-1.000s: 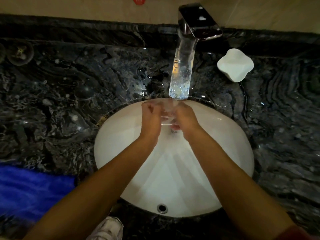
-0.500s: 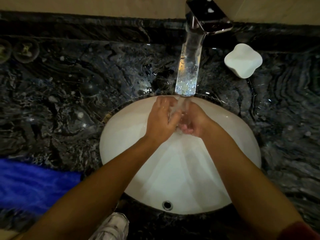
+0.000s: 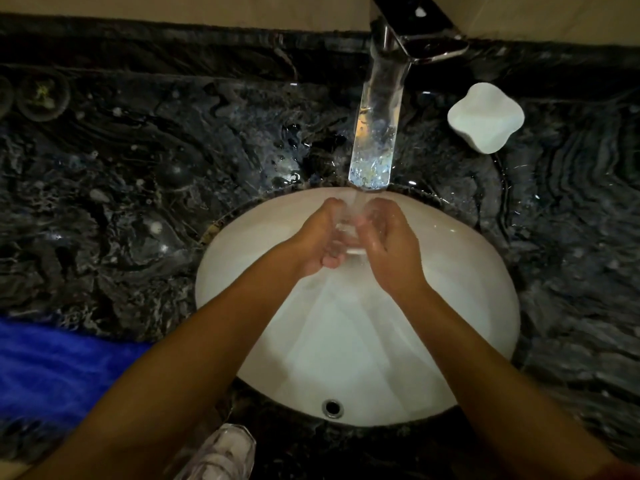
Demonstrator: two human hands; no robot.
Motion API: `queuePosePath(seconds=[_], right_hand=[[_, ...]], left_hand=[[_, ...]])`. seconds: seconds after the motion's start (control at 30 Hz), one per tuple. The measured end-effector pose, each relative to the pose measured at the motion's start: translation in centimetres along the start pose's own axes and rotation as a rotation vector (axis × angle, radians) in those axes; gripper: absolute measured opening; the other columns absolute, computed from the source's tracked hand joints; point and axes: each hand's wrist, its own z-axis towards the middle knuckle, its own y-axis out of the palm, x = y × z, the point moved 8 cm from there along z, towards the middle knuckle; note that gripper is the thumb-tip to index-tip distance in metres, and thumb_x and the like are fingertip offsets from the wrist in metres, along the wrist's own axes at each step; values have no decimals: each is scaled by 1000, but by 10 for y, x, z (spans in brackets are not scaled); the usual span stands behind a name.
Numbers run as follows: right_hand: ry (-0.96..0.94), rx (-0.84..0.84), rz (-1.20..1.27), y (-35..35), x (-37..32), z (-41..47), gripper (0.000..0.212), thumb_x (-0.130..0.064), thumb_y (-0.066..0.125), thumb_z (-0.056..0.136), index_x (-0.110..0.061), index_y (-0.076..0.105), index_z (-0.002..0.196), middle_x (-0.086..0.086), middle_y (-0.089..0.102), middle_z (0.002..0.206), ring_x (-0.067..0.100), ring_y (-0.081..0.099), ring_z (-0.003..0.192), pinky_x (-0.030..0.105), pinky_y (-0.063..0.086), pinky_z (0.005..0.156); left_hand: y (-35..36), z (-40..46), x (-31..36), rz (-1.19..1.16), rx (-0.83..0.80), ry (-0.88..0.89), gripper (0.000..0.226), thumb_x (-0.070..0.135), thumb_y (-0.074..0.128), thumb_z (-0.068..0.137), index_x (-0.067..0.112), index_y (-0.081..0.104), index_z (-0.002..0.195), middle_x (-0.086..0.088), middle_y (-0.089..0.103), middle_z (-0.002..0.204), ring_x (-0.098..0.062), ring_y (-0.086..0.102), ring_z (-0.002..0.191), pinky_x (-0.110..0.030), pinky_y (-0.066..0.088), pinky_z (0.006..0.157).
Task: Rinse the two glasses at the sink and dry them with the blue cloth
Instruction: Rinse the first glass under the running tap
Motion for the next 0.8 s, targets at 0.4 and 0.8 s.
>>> queuePosePath(seconds=[0.4, 0.8], right_hand=[[81, 97, -101, -9, -6, 7, 43, -55, 40, 91, -29, 59, 119, -8, 65, 102, 10, 59, 80, 24, 41, 63], [890, -473, 958, 35, 37, -17, 52, -49, 53, 95, -10, 64, 129, 19, 66, 88, 23, 54, 44, 17, 32, 31]], left_hand=[[12, -12, 21, -208, 104, 346, 18, 11, 48, 101, 21, 61, 93, -7, 70, 96, -15, 67, 77, -31, 52, 65], [17, -23, 31, 58, 22, 561, 9, 21, 73, 92, 23, 76, 99, 7, 79, 95, -8, 74, 92, -20, 55, 80]])
